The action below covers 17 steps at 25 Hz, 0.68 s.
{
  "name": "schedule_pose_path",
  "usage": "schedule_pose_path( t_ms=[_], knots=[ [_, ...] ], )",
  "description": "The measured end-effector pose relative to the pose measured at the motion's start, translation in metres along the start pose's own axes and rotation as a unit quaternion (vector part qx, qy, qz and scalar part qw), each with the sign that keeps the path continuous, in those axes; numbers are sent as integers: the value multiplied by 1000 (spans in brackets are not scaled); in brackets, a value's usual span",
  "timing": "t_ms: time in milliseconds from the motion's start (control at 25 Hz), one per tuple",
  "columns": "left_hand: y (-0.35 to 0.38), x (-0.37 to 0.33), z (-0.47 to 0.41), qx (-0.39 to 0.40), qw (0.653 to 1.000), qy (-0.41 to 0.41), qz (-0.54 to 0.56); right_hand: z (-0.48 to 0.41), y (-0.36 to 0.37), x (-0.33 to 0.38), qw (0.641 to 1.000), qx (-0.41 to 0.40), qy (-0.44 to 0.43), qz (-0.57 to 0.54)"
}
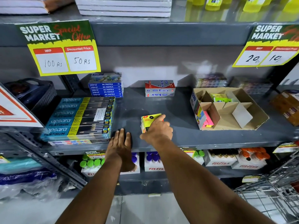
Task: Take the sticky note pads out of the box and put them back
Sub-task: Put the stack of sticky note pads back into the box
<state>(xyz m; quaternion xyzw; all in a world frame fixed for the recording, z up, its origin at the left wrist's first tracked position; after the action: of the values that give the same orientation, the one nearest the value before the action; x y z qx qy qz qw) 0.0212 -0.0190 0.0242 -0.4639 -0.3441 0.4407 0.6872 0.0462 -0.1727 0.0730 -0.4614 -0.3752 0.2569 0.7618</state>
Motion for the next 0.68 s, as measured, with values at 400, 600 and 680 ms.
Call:
schedule_pose_path(
  t_ms=[400,600,680],
  knots=[
    [-1,0,-1,-2,1000,-7,0,4,-24,-17,996,-11,-45,-75],
    [4,3,-1,-9,1000,7,0,-8,-93,-41,990,-81,-54,-106],
    [4,2,-2,-18,1000,8,0,-18,-128,-62,986,-120,-51,-105]
  ],
)
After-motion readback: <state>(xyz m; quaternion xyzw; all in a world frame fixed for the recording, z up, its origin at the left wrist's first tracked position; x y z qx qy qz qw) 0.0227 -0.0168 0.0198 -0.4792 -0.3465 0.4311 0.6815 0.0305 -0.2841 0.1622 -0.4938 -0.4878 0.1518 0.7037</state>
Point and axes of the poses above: each hand's wrist, its own z-axis away from the middle knuckle, its own y-axis out of the palm, x = y × z, the point moved 2 cm from there along -z, towards the middle knuckle, and after that the axes turned 10 degrees about y, right-handed, at the moved point
